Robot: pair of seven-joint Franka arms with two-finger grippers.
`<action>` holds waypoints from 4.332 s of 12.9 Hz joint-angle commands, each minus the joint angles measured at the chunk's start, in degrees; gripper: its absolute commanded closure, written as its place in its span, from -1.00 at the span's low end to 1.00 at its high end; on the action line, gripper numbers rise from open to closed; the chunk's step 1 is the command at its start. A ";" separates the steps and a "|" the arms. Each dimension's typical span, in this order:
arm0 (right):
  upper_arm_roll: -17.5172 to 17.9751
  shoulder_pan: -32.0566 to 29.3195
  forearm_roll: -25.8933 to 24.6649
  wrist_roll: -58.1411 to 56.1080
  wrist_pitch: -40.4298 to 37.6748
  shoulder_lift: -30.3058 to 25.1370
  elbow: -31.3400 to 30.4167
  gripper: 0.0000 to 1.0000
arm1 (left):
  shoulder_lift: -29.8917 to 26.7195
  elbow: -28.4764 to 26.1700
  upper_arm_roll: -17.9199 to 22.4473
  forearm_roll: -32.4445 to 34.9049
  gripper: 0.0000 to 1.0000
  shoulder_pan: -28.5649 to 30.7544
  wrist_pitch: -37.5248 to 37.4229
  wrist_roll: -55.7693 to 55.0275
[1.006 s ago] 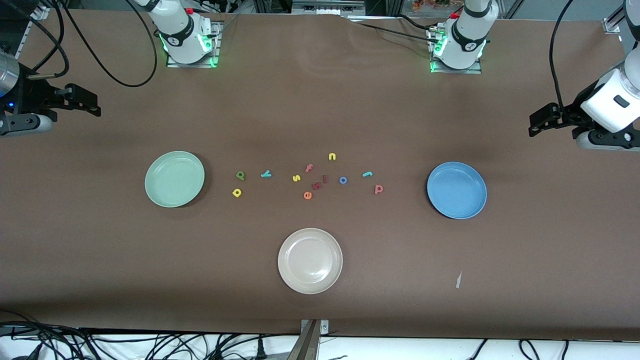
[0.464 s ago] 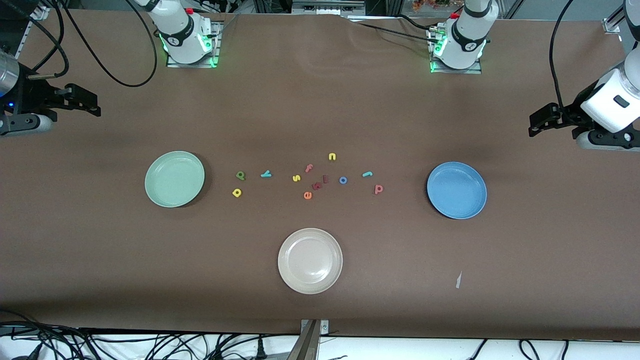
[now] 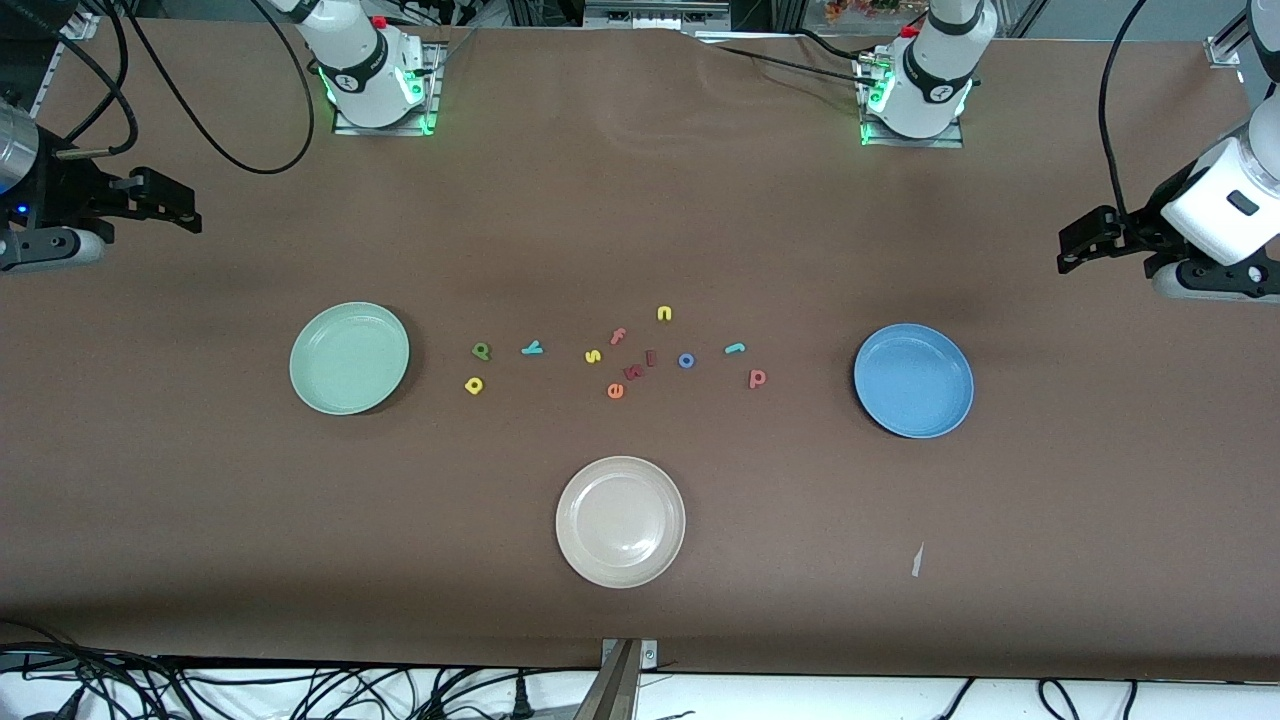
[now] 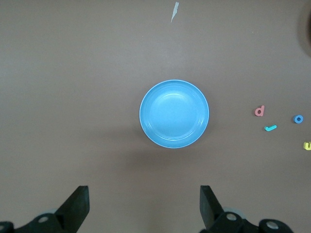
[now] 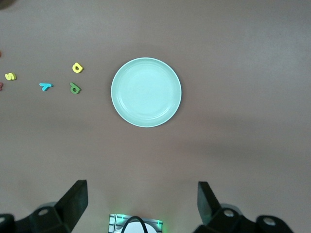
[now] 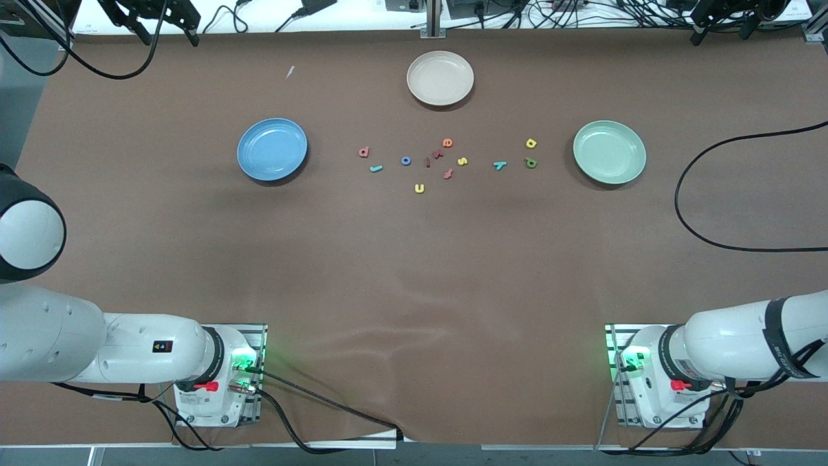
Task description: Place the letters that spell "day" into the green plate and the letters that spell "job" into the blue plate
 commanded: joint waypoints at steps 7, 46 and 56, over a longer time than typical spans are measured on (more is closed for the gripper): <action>-0.06 -0.18 1.08 0.02 -0.48 -0.55 -0.15 -1.00 | 0.64 1.66 -0.13 0.29 -1.00 0.02 -1.10 1.05; 0.99 12.39 4.24 16.90 16.98 17.03 2.61 -1.00 | 37.47 -5.79 -0.30 -0.50 -0.29 -27.58 41.68 -25.57; 7.23 12.83 3.19 20.75 55.21 12.11 -34.31 -1.00 | 35.11 -6.77 -0.04 0.38 0.97 -27.66 40.93 -26.90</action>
